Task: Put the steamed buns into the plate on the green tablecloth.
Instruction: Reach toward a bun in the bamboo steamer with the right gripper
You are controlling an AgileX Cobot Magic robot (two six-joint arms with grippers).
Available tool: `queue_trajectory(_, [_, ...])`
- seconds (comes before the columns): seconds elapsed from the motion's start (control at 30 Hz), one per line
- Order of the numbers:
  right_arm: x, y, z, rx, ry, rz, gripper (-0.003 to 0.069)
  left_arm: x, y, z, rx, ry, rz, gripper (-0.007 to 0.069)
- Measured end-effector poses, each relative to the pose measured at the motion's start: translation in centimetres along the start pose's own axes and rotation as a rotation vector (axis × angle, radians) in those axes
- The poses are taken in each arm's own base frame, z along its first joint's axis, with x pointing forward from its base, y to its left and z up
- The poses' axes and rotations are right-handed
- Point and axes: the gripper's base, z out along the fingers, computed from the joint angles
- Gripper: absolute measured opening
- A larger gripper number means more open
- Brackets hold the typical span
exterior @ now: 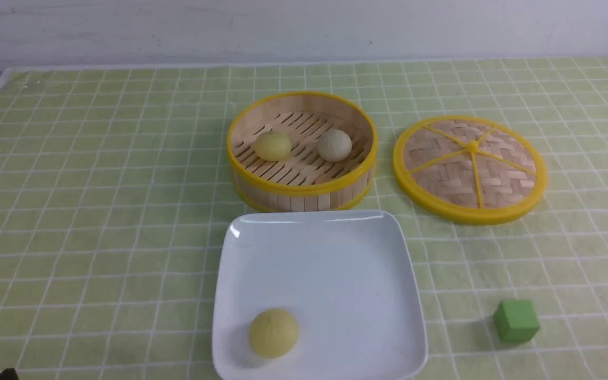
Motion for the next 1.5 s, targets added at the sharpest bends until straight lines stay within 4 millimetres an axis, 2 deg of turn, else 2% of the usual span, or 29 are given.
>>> queue_trajectory(1.27, [0.0, 0.0, 0.0, 0.0, 0.0, 0.0, 0.024, 0.0, 0.2, 0.0, -0.018, -0.001, 0.046, 0.024])
queue_trajectory(1.33, [0.0, 0.0, 0.0, 0.0, 0.0, 0.0, 0.024, 0.0, 0.1, 0.0, -0.013, -0.001, 0.016, 0.024])
queue_trajectory(1.43, [0.0, 0.0, 0.0, 0.0, 0.0, 0.0, 0.024, -0.1, -0.5, 0.0, 0.053, -0.005, -0.335, 0.024])
queue_trajectory(1.5, [0.0, 0.0, 0.0, 0.0, 0.0, 0.0, 0.024, -0.3, -1.0, 0.0, 0.116, 0.006, -0.655, 0.024])
